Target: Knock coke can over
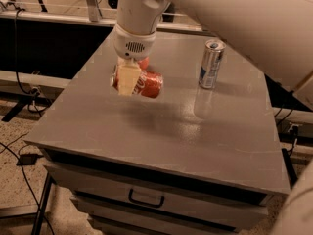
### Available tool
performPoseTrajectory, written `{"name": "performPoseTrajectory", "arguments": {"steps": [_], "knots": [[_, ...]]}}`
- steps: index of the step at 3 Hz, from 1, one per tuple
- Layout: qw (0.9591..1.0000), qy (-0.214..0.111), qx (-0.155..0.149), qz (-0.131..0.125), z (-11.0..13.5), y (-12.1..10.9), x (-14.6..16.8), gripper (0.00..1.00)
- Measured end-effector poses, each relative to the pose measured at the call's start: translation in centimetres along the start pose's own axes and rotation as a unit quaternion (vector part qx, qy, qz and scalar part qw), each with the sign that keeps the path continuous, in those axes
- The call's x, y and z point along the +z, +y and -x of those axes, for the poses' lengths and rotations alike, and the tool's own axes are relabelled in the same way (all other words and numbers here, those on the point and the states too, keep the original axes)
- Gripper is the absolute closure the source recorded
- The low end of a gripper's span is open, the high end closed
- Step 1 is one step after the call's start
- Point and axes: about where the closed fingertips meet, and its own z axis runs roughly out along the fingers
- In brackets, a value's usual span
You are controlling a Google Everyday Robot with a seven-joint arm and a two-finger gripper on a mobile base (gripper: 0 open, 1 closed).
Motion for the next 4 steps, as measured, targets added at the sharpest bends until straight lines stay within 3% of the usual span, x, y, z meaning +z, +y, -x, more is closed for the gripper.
{"name": "performPoseTrajectory", "arguments": {"steps": [1,2,4], "knots": [[0.9997,0.015,-0.011,0.019,-0.3,0.2,2.0,0.87],[0.9979,0.021,-0.039,0.047,0.5,1.0,3.9,0.62],[0.9889,0.005,-0.088,0.119,2.6,2.5,6.3,0.17]]}}
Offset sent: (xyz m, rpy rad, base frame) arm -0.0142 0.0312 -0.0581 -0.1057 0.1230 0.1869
